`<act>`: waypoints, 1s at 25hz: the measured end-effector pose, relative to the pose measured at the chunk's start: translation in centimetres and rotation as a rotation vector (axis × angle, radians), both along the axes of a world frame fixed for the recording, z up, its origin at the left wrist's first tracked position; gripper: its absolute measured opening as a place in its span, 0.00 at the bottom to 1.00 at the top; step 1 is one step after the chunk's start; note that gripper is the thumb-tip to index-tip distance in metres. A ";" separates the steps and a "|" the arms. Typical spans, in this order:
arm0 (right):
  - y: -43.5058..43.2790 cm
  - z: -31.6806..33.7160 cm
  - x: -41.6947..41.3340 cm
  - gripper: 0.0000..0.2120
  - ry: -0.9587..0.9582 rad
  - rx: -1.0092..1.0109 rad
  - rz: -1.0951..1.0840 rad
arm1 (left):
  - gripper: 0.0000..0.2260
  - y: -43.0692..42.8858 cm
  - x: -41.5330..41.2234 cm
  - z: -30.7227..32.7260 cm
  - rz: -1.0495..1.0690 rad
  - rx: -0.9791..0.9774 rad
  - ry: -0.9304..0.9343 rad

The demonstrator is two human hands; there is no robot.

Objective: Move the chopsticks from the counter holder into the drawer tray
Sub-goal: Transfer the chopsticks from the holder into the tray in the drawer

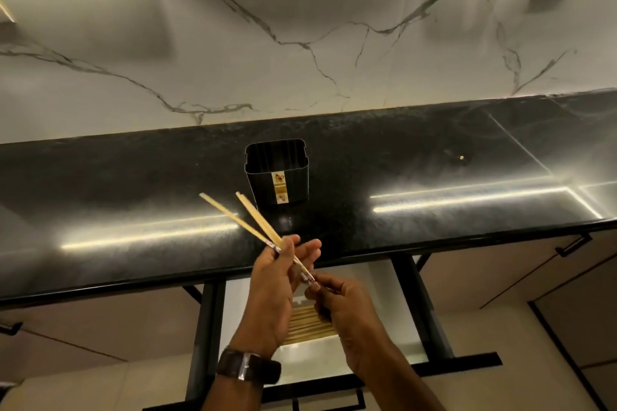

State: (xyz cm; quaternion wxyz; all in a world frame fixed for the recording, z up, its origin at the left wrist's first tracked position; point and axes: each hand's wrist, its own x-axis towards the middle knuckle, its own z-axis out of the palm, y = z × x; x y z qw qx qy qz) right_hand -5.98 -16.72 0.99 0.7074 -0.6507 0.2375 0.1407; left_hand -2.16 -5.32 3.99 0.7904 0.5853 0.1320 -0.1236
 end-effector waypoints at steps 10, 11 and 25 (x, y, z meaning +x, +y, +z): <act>-0.3 0.1 0.6 0.09 0.023 0.215 -0.109 | 0.14 -1.7 -2.2 -1.9 -0.037 0.196 -0.010; 0.2 -0.1 0.6 0.09 0.019 0.154 -0.112 | 0.15 -2.3 -2.6 -2.1 -0.008 0.158 0.028; -0.4 -1.2 -0.6 0.12 -0.085 -0.125 0.111 | 0.14 0.6 -1.5 -2.3 0.171 -0.064 0.037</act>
